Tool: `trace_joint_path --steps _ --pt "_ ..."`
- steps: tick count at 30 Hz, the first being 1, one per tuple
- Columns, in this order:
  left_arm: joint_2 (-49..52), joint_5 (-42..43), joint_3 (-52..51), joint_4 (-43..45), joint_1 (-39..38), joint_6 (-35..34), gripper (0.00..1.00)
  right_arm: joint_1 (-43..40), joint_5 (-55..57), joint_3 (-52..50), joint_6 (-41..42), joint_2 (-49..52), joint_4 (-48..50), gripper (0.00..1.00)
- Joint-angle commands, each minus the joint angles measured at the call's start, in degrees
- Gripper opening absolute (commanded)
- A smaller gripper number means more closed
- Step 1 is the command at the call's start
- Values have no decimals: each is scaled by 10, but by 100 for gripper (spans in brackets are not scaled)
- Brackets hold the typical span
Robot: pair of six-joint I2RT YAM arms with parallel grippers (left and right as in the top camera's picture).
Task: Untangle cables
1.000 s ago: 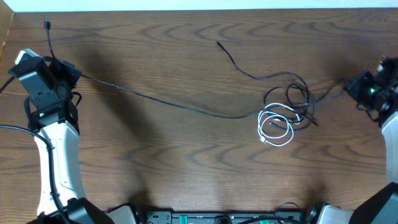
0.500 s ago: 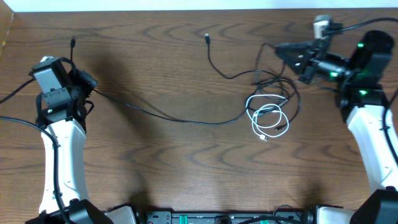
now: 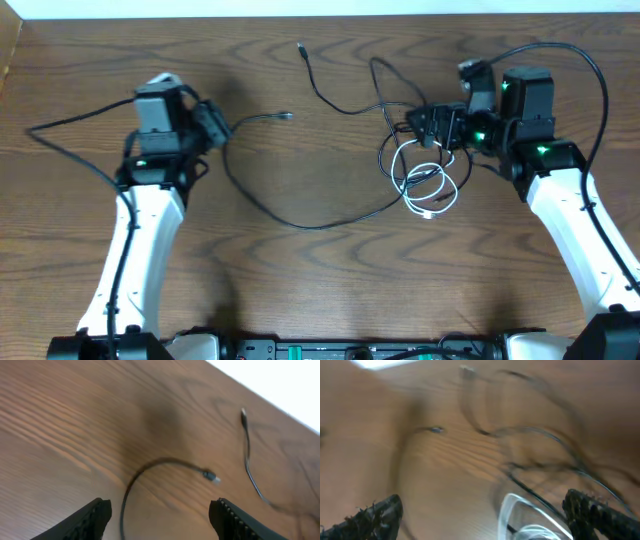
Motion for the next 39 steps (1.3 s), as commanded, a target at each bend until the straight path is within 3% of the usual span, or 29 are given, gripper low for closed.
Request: trace_joint_path --steps 1,2,5,7,12,16,20,30,39 --pt "5 -2 16 -11 -47 19 69 -19 129 4 -17 -4 -27 99" --pt "5 5 16 -13 -59 19 69 -24 129 4 -17 -4 -35 98" --pt "10 39 15 -15 -103 18 69 -30 141 4 -17 -4 -52 77" --pt "17 44 15 -19 -131 18 69 -29 144 4 -17 -4 -63 71" --pt "44 44 14 -27 -201 16 69 -22 136 2 -62 -2 -138 64" --pt "72 44 14 -28 -237 16 69 -15 135 -10 -96 9 -143 63" --pt "90 44 13 -38 -259 16 69 -6 135 -24 -112 36 -122 61" --pt "96 44 13 -95 -266 16 70 -6 135 -25 -128 97 -20 39" --pt "96 44 13 -130 -266 16 70 -5 116 -25 -128 100 46 39"
